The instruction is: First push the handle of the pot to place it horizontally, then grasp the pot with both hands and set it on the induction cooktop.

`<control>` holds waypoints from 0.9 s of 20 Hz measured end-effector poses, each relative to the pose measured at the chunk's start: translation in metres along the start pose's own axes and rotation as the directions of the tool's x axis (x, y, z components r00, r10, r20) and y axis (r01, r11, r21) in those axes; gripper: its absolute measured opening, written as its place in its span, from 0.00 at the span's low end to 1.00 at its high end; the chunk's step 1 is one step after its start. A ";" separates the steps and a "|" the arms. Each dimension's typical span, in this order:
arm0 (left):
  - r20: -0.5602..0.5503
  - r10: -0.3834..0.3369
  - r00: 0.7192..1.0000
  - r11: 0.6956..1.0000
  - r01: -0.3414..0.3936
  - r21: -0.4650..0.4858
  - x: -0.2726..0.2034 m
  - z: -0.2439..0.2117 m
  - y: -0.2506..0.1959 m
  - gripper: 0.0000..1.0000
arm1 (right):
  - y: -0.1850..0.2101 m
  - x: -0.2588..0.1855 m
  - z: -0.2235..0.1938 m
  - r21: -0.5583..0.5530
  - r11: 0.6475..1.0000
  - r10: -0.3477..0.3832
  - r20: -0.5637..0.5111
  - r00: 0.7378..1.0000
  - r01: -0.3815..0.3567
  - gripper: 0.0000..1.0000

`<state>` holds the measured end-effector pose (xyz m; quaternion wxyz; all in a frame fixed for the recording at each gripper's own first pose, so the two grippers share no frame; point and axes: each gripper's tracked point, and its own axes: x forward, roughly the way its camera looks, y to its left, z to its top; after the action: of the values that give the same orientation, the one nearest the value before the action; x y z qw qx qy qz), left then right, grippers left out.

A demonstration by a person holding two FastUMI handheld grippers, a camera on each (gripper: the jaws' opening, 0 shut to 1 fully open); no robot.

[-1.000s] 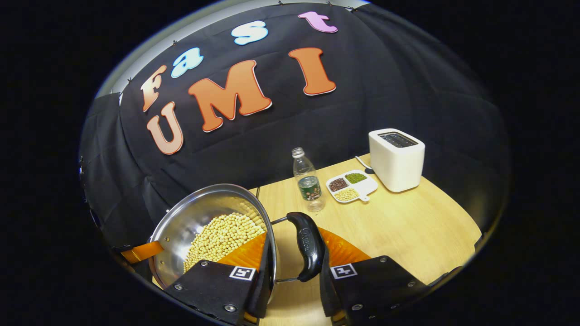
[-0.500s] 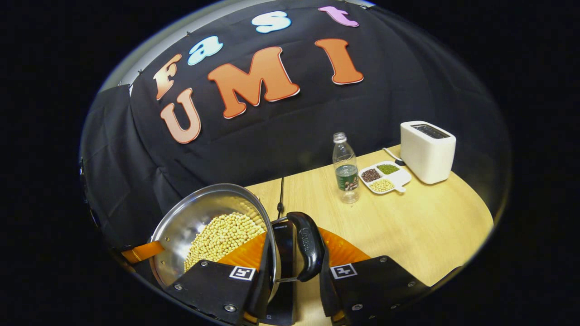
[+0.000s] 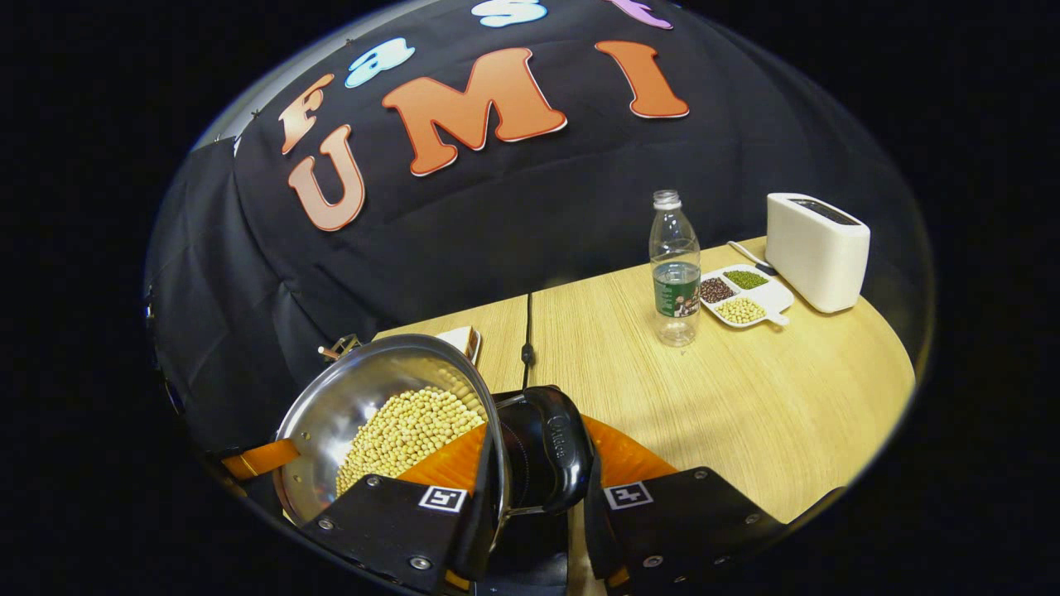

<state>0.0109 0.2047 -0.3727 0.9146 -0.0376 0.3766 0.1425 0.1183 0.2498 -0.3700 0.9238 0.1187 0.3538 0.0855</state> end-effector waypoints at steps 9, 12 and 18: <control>-0.051 0.009 0.999 1.000 -0.009 -0.013 0.029 -0.020 0.008 0.53 | 0.000 0.026 -0.021 -0.006 1.000 -0.015 -0.060 0.998 0.015 0.46; -0.058 0.009 0.998 1.000 -0.010 -0.021 0.032 -0.025 0.010 0.50 | -0.001 0.028 -0.023 -0.009 1.000 -0.017 -0.068 0.998 0.016 0.46; -0.045 0.007 0.999 1.000 -0.008 -0.015 0.034 -0.024 0.009 0.53 | -0.001 0.030 -0.025 -0.003 1.000 -0.011 -0.076 0.997 0.011 0.47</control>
<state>0.0145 0.2170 -0.4132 0.9051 -0.0463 0.3959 0.1478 0.1232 0.2602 -0.4071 0.9104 0.1123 0.3891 0.0852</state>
